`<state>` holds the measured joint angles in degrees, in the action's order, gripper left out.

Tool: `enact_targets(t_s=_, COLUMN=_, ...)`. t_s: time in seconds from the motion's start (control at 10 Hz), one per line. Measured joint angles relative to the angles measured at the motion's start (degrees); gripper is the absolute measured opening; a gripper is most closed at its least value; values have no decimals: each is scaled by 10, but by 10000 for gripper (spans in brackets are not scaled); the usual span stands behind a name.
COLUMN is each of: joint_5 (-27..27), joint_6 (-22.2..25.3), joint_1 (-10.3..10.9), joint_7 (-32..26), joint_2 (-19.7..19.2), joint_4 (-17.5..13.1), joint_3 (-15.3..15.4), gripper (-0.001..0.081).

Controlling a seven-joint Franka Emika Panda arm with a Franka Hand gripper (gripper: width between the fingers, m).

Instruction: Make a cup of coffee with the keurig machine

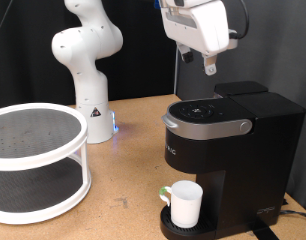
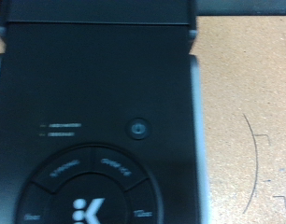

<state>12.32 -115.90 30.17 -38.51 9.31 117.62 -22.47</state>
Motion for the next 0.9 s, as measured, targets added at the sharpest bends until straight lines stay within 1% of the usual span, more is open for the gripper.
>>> enact_targets(t_s=0.1, joint_5=0, joint_6=-7, joint_1=0, joint_7=0, joint_2=-8, joint_4=-3, joint_3=0, gripper=800)
enact_targets(t_s=0.3, joint_5=-5, joint_6=-26, joint_1=1, joint_7=-1, joint_2=-18, joint_4=0, joint_3=2, gripper=800)
enact_targets(t_s=0.6, joint_5=-27, joint_6=-71, joint_1=1, joint_7=-1, joint_2=-22, joint_4=28, joint_3=13, gripper=800)
enact_targets(t_s=0.9, joint_5=-27, joint_6=-112, joint_1=3, joint_7=-17, joint_2=-22, joint_4=57, joint_3=17, gripper=790)
